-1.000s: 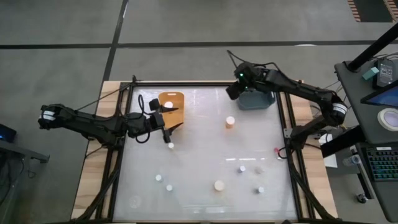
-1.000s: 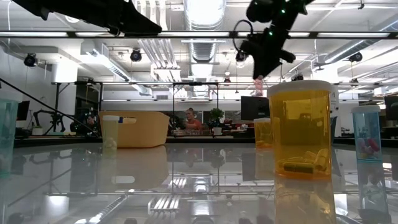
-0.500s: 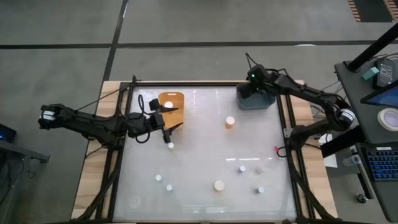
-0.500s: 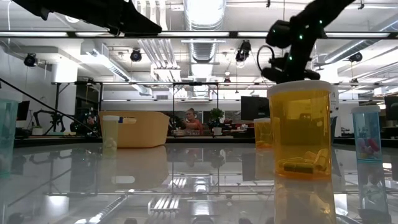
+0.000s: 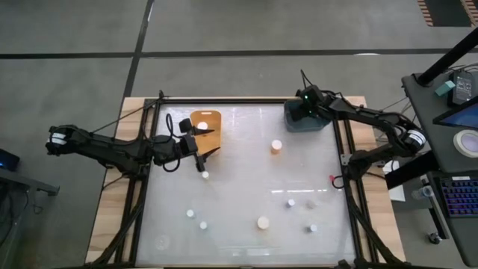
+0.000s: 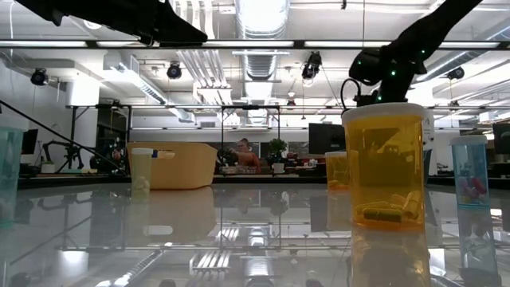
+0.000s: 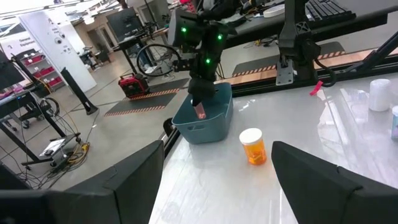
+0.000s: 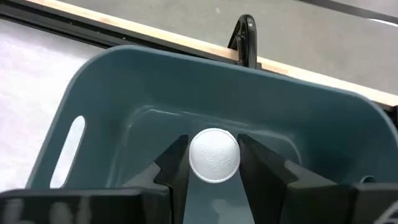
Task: Pick and place medicine bottles into bin by pill shape (circle, oval)
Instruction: Put the small red pill bottle into the blue bin, then put the peach bottle pill into the blue bin
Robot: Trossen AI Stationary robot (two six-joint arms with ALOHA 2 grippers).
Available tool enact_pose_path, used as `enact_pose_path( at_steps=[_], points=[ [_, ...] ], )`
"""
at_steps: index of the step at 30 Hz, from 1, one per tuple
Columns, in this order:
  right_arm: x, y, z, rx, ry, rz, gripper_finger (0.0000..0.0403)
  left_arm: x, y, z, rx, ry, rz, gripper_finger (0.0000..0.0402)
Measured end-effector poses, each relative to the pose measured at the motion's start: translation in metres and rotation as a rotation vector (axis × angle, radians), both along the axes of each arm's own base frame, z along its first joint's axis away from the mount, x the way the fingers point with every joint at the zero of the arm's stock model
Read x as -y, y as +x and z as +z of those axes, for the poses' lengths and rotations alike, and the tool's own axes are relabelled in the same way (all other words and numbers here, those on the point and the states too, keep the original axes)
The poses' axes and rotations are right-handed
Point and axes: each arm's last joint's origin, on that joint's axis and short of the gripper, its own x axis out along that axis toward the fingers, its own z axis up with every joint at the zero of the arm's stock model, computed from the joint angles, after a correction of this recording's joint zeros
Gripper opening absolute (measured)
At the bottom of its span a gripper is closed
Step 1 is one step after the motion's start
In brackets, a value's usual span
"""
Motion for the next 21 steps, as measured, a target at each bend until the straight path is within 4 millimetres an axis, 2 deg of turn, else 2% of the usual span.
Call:
enact_pose_path(
  at_steps=[12, 21],
  points=[
    [-0.004, -0.005, -0.017, 0.026, -0.003, -0.045, 0.0120, 0.000, 0.000, 0.000, 0.000, 0.000, 0.000, 0.0281],
    [-0.009, -0.009, -0.030, 0.044, 0.004, -0.080, 0.0153, 0.000, 0.000, 0.000, 0.000, 0.000, 0.000, 0.0281]
  ],
)
